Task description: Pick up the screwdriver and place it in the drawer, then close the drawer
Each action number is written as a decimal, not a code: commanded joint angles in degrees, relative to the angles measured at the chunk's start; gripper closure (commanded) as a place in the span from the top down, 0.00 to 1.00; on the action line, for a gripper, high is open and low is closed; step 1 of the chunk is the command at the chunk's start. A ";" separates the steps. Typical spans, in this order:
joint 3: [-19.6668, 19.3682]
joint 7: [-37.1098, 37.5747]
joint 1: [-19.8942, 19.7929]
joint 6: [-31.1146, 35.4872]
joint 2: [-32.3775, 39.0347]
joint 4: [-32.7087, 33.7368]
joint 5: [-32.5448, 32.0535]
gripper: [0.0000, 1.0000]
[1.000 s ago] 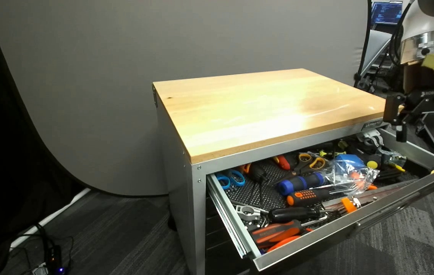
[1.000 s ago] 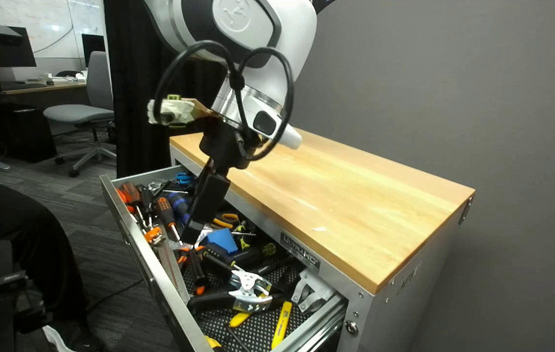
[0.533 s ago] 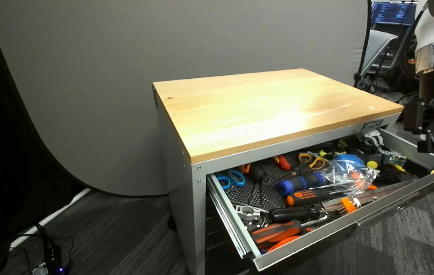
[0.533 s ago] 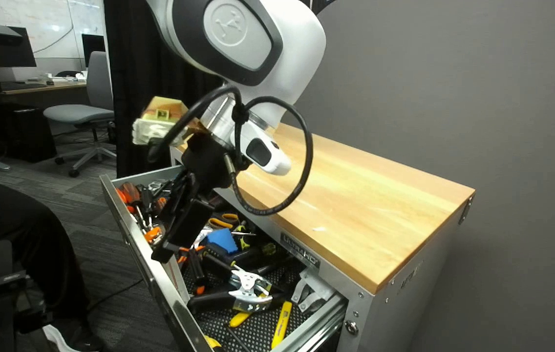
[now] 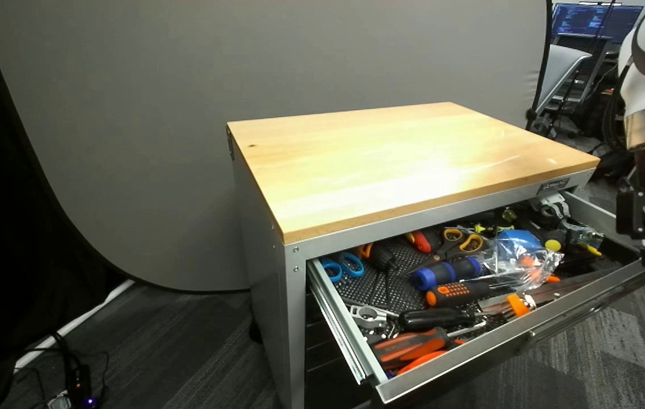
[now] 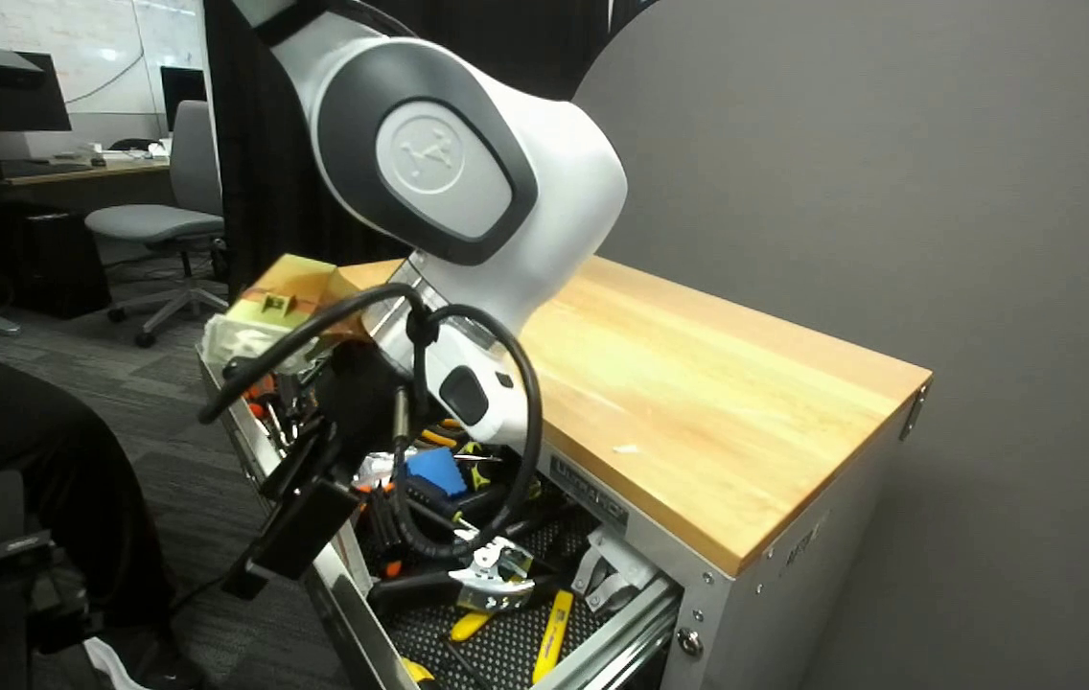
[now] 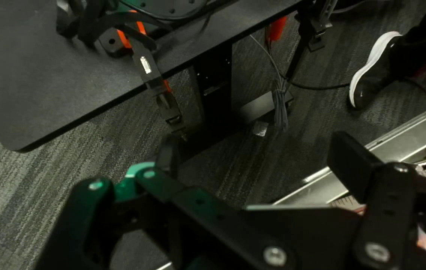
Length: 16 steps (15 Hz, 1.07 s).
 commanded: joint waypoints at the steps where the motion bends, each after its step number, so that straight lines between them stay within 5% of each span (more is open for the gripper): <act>1: -0.41 2.43 -0.04 2.04 1.84 -0.64 0.36 0.75; 2: -0.46 3.17 0.07 3.13 2.45 -0.69 0.47 0.75; 11: -0.66 11.32 1.48 13.03 4.35 -1.30 0.90 0.04; 16: -0.75 17.97 3.04 18.85 4.24 -1.16 0.34 0.01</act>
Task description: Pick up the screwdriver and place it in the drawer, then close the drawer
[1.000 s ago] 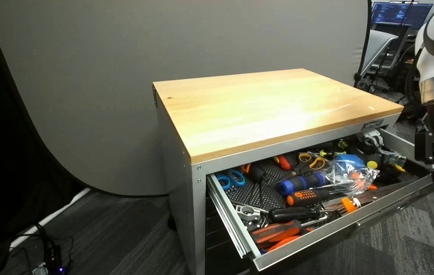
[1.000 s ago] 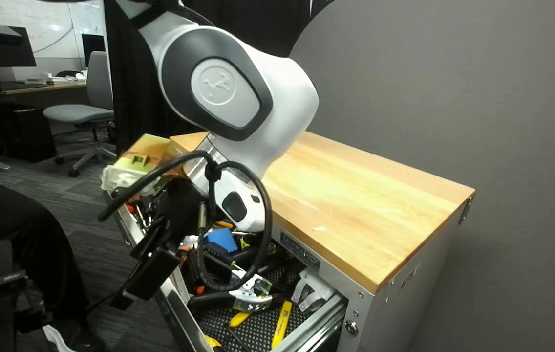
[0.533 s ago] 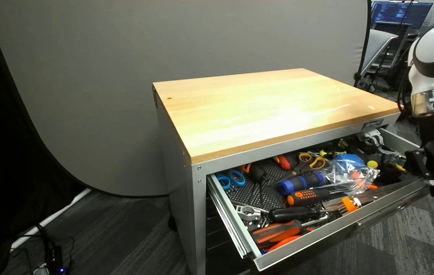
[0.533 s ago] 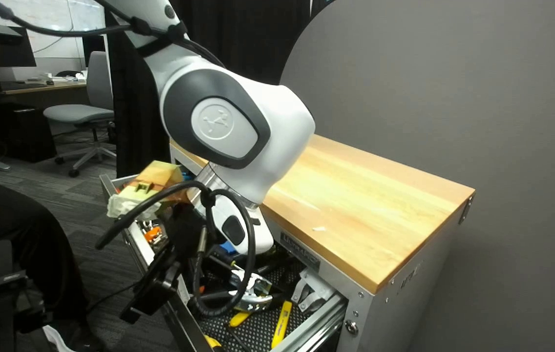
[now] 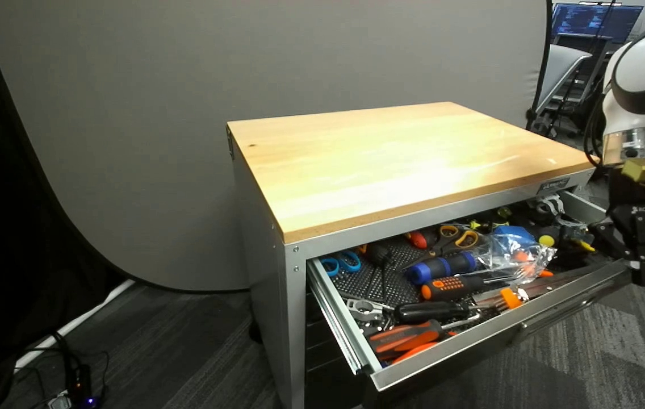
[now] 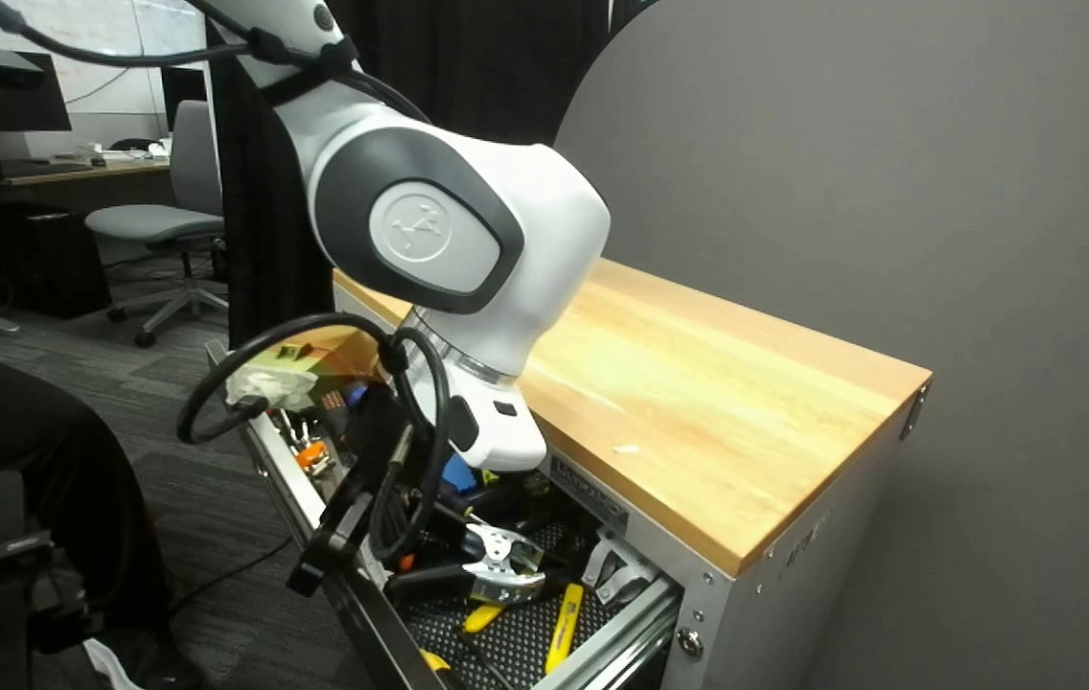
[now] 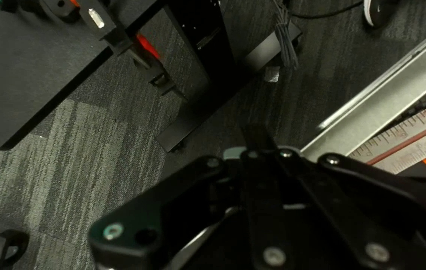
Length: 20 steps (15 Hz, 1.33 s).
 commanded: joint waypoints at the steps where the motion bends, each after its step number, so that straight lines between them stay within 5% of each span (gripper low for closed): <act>1: -0.50 4.99 1.93 7.37 0.11 -0.41 0.25 0.02; 20: 2.61 11.51 6.10 20.74 5.28 10.13 2.62 0.02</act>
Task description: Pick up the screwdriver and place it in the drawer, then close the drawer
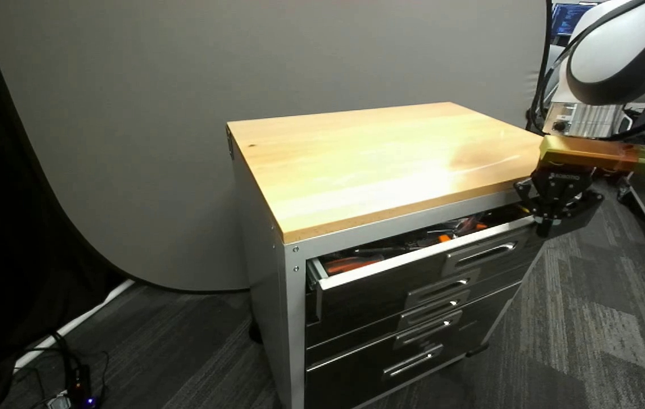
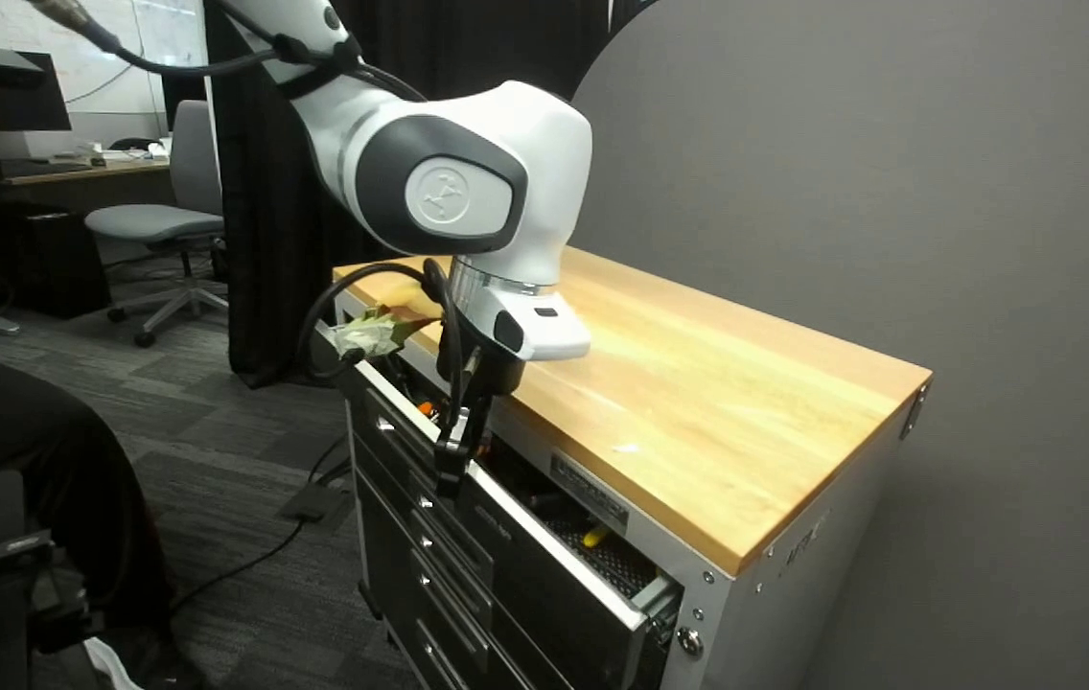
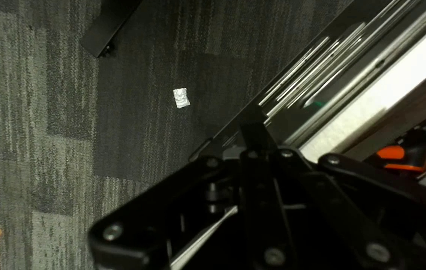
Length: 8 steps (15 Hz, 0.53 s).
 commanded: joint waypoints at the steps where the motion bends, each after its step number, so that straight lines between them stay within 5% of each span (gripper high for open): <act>1: 1.49 0.25 1.15 3.10 2.47 3.77 2.33 0.02; 8: 3.48 -1.96 1.67 4.54 1.84 2.88 3.32 0.02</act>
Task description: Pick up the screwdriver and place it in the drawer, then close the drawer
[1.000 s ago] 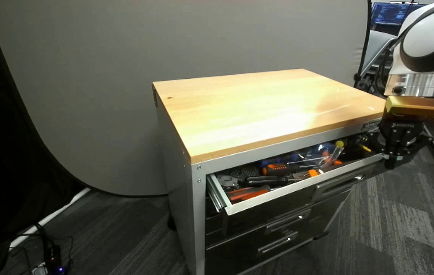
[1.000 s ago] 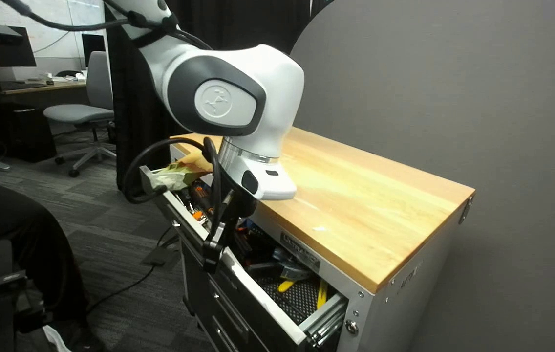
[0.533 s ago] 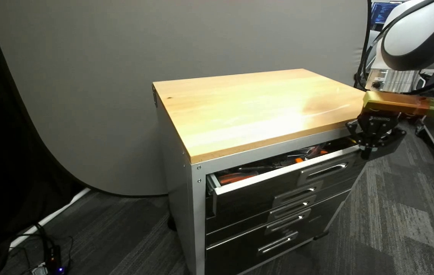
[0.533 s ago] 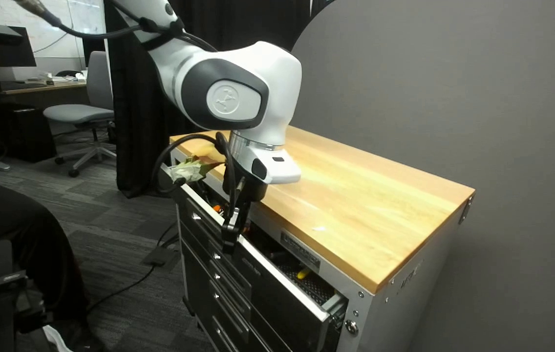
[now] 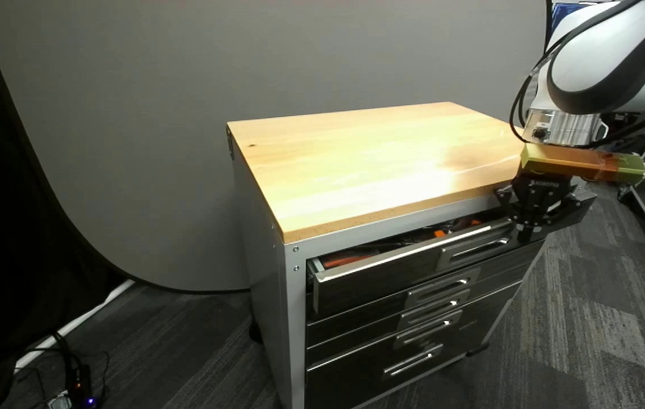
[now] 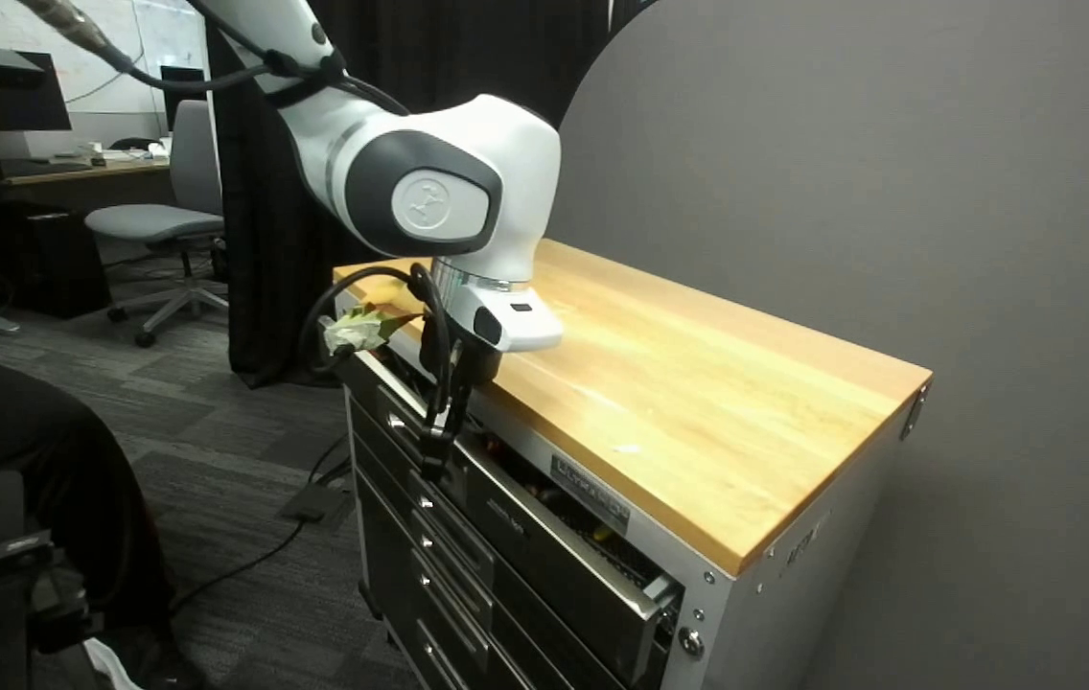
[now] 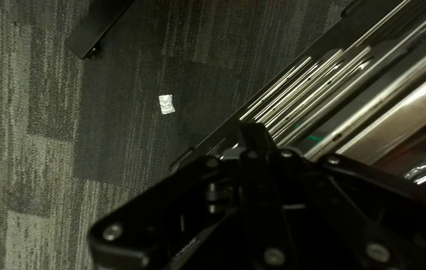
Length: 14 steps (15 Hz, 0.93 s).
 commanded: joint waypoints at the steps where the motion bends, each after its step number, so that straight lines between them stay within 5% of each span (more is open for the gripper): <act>1: 1.50 -3.12 -0.15 3.17 -0.60 1.89 3.38 0.02; 9: 2.45 -12.66 0.40 5.24 -8.28 -3.03 3.14 0.03; 14: 4.33 -23.02 -0.56 -4.64 -9.33 -1.66 2.60 0.04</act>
